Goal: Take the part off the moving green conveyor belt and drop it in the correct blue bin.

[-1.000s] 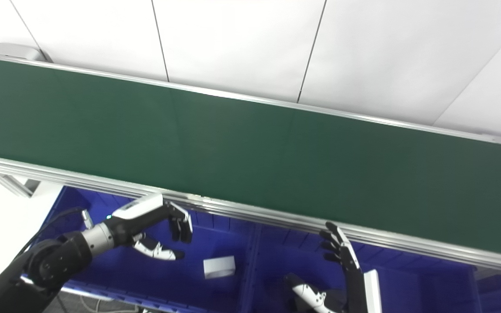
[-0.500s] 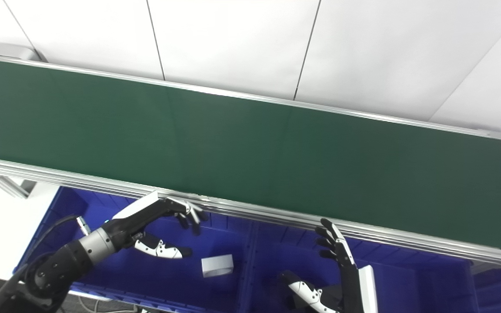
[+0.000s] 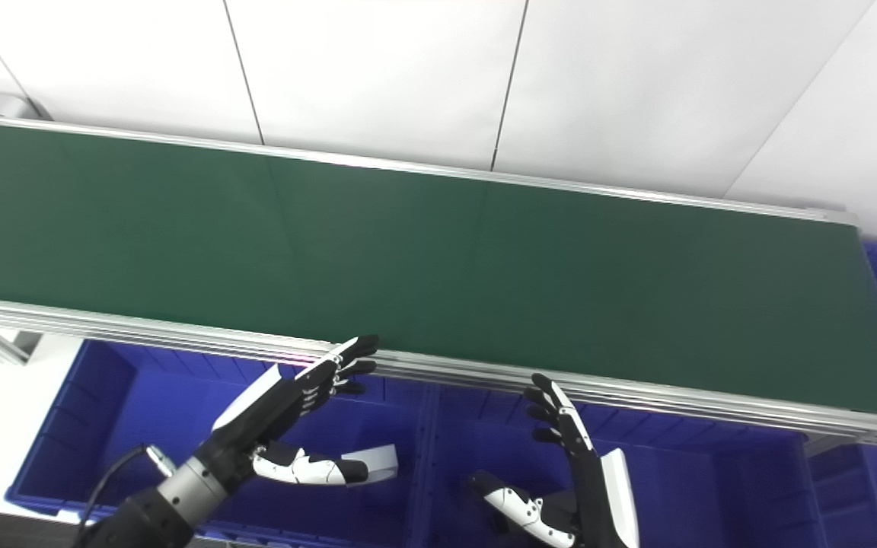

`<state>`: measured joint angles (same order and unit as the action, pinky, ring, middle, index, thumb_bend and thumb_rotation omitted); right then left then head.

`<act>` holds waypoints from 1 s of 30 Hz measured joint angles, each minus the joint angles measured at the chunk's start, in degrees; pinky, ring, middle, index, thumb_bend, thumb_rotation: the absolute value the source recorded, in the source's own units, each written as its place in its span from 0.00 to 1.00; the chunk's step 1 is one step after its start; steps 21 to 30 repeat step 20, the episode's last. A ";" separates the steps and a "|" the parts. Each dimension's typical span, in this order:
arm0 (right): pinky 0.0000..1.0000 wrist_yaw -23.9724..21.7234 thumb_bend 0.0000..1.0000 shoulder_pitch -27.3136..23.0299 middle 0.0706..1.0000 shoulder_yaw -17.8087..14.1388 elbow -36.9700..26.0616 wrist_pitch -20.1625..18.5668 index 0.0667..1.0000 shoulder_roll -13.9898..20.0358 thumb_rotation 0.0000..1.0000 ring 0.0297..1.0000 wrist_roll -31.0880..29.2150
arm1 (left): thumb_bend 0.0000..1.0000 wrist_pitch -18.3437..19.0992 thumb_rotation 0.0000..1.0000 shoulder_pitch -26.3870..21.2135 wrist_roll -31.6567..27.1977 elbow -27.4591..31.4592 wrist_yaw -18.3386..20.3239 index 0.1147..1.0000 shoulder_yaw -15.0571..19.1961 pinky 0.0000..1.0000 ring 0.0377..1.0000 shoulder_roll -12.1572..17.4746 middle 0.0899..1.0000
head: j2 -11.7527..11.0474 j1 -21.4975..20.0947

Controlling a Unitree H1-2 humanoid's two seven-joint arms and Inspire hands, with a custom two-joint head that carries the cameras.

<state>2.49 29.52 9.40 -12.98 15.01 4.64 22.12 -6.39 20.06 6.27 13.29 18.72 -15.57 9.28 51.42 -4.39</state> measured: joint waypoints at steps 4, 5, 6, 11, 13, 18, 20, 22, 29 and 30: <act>0.74 -0.66 0.76 0.09 0.83 0.24 -0.89 -0.01 0.90 0.01 0.51 0.80 -0.05 | 0.78 -1.06 0.31 1.00 -0.10 -0.81 -0.35 0.98 -0.66 0.91 0.95 -0.56 0.99 | 0.44 -0.88; 0.74 -0.75 0.77 0.14 0.83 0.32 -1.13 -0.02 0.90 0.01 0.51 0.80 -0.04 | 0.79 -1.06 0.32 1.06 -0.15 -0.95 -0.61 0.98 -0.38 0.90 0.95 -0.62 0.99 | 0.44 -0.88; 0.74 -0.79 0.77 0.21 0.83 0.38 -1.28 -0.05 0.90 0.00 0.51 0.80 -0.01 | 0.79 -1.05 0.32 1.18 -0.40 -1.02 -0.93 0.98 0.06 0.90 0.95 -0.77 0.99 | 0.44 -0.88; 0.73 -0.81 0.77 1.33 0.84 0.63 -1.82 -0.80 0.90 -0.16 0.49 0.79 0.23 | 0.78 -1.00 0.31 1.83 -0.07 -1.01 -2.37 0.98 0.63 0.94 0.96 -1.05 0.99 | 0.53 -2.11; 0.72 -0.80 0.78 1.64 0.83 0.67 -1.84 -0.88 0.89 -0.21 0.50 0.79 0.46 | 0.78 -0.93 0.32 2.31 1.65 -0.98 -2.62 0.99 0.54 0.94 0.98 -0.80 1.00 | 0.44 -2.28; 0.74 -0.80 0.77 1.69 0.84 0.61 -1.92 -1.24 0.90 -0.21 0.51 0.80 1.13 | 0.79 0.10 0.31 3.03 2.98 -0.82 -2.88 0.96 0.93 0.96 0.99 -0.26 1.00 | 0.18 -1.76; 0.74 -0.85 0.77 1.75 0.84 0.60 -2.16 -1.48 0.90 -0.19 0.49 0.80 1.15 | 0.78 0.85 0.28 3.26 2.63 -0.70 -2.92 0.96 1.21 0.97 0.99 -0.32 1.00 | 0.00 -1.58; 0.74 -0.85 0.77 1.75 0.84 0.60 -2.16 -1.48 0.90 -0.19 0.49 0.80 1.15 | 0.78 0.85 0.28 3.26 2.63 -0.70 -2.92 0.96 1.21 0.97 0.99 -0.32 1.00 | 0.00 -1.58; 0.74 -0.85 0.77 1.75 0.84 0.60 -2.16 -1.48 0.90 -0.19 0.49 0.80 1.15 | 0.78 0.85 0.28 3.26 2.63 -0.70 -2.92 0.96 1.21 0.97 0.99 -0.32 1.00 | 0.00 -1.58; 0.74 -0.85 0.77 1.75 0.84 0.60 -2.16 -1.48 0.90 -0.19 0.49 0.80 1.15 | 0.78 0.85 0.28 3.26 2.63 -0.70 -2.92 0.96 1.21 0.97 0.99 -0.32 1.00 | 0.00 -1.58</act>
